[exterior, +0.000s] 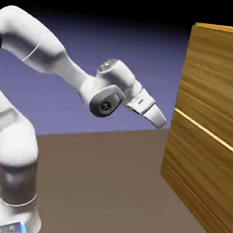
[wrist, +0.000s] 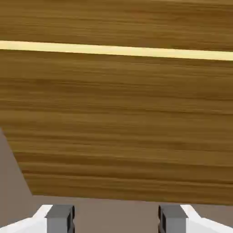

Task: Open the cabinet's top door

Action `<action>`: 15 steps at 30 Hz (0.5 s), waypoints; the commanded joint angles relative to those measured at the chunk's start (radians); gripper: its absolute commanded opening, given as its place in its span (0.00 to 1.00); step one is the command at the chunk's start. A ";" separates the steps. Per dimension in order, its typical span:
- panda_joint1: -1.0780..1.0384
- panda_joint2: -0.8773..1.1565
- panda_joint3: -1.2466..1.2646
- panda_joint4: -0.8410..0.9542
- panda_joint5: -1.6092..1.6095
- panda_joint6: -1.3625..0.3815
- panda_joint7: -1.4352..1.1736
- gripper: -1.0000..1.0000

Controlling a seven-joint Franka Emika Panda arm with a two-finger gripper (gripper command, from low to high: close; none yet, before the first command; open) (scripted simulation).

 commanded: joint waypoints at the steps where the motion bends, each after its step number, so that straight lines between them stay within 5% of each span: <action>1: 0.030 -0.019 -0.033 0.021 -0.044 0.000 0.013 0.50; 15: 0.457 -0.290 -0.498 0.320 -0.652 -0.005 0.191 0.50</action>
